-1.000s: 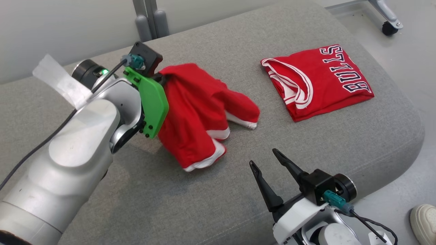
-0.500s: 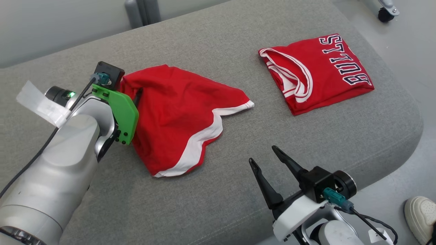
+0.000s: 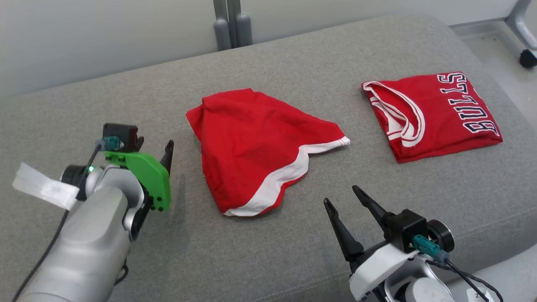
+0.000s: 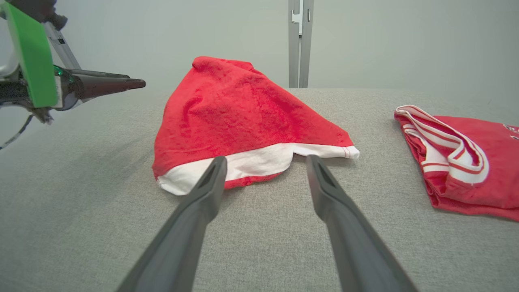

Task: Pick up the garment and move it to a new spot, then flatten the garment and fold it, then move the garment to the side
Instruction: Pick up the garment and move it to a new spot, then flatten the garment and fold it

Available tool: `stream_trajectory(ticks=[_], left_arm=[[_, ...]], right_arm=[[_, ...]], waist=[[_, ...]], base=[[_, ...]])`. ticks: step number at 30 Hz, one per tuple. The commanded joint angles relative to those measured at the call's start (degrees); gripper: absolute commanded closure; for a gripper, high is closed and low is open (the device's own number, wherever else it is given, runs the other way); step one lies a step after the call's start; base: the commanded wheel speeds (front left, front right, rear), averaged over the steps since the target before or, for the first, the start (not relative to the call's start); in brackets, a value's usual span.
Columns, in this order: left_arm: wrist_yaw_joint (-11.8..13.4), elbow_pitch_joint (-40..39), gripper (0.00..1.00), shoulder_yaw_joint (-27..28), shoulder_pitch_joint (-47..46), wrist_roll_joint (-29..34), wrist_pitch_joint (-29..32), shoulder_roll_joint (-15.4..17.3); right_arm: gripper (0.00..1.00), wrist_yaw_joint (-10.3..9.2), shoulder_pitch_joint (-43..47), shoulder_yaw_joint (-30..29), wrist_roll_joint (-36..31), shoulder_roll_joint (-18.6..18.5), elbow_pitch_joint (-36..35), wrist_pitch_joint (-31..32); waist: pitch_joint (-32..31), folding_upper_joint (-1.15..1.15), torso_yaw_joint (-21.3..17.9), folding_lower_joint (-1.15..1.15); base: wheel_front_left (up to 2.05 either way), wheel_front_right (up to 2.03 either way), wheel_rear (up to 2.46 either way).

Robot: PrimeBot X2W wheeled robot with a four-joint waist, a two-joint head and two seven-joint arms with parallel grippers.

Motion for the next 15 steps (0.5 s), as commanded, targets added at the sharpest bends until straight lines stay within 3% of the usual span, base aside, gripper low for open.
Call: stream_trajectory(ticks=[1,8,15], left_arm=[[-0.19,-0.79,0.0,-0.1,2.35,-0.4,-0.48,0.06],[-3.39,-7.83,0.0,-2.12,11.13,-2.88,0.99,-0.68],[-4.65,-13.57,0.0,-4.28,16.01,-4.51,3.52,-2.05]], right_arm=[[0.0,-0.07,0.99,-0.47,-0.35,-0.05,-0.25,0.21],[0.0,-0.07,2.61,-2.23,-0.5,-0.05,-0.98,0.46],[0.0,-0.07,2.89,-2.76,-0.63,-0.05,-1.75,0.58]], waist=[[-2.67,0.0,2.55,0.0],[-4.01,0.0,3.99,0.0],[-3.57,0.0,3.43,0.0]], base=[[0.0,0.0,0.0],[0.0,0.0,0.0],[0.0,0.0,0.0]])
